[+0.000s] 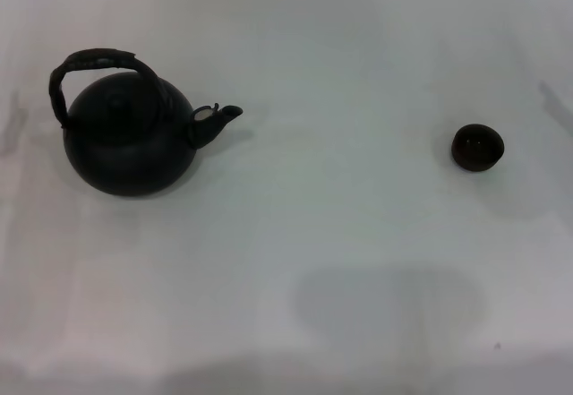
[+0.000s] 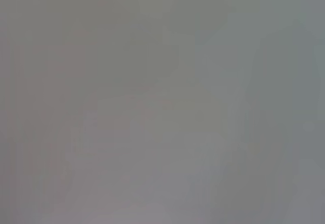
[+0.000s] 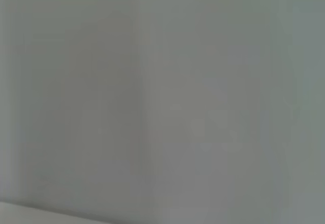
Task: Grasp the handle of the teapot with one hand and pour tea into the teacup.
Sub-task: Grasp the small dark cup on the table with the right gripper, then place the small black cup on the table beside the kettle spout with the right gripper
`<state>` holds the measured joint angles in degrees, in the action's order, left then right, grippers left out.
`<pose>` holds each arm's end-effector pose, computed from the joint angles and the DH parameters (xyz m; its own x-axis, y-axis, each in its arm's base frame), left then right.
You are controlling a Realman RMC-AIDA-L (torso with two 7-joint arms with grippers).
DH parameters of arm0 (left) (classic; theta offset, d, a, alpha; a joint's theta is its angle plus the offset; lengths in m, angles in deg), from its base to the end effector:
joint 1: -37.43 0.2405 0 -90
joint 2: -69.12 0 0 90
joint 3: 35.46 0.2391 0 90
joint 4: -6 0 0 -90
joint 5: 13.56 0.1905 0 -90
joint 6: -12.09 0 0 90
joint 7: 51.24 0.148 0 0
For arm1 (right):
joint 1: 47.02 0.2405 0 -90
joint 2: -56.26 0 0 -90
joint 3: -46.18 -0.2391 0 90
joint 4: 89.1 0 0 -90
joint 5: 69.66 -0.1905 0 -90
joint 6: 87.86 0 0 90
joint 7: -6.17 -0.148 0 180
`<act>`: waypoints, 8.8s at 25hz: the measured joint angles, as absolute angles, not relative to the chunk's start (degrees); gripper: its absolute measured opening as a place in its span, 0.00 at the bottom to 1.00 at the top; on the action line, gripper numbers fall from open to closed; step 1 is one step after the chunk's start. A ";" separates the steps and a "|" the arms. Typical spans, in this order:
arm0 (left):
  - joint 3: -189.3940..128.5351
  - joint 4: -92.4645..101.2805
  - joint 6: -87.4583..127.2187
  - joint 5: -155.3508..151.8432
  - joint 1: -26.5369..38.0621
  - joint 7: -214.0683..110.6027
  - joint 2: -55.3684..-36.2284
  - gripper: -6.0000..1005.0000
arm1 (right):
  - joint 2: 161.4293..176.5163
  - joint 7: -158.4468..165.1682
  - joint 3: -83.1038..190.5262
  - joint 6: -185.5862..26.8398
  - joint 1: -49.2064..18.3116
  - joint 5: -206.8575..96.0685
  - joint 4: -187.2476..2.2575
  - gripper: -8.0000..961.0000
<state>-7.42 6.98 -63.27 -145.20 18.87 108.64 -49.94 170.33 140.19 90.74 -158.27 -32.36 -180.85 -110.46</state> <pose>-0.3585 0.2652 0.0393 0.6109 -0.0394 0.7907 0.7914 0.0592 -0.6084 0.3470 0.2840 0.0634 0.7138 -0.1187 -0.6903 -0.6742 -0.3835 -0.6312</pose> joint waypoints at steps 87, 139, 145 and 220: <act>-7.43 3.85 -58.17 -145.05 18.14 108.63 -49.90 0.87 | 170.96 111.47 96.02 -156.09 -24.05 -136.44 -120.15 0.87; -7.43 4.08 -58.44 -145.05 18.35 107.42 -50.06 0.87 | 172.21 100.55 123.62 -151.63 -15.61 -148.73 -127.85 0.73; -7.43 4.08 -58.24 -145.05 18.22 107.33 -50.06 0.87 | 172.25 100.50 131.57 -147.80 -15.27 -152.03 -128.38 0.73; -7.43 4.68 -61.13 -140.10 19.87 107.56 -50.06 0.85 | 171.54 104.79 125.31 -150.39 -17.97 -155.12 -128.00 0.89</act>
<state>-7.43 4.68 -61.13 -140.10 19.87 107.56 -50.06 171.54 104.79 125.31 -150.39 -17.97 -155.12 -128.00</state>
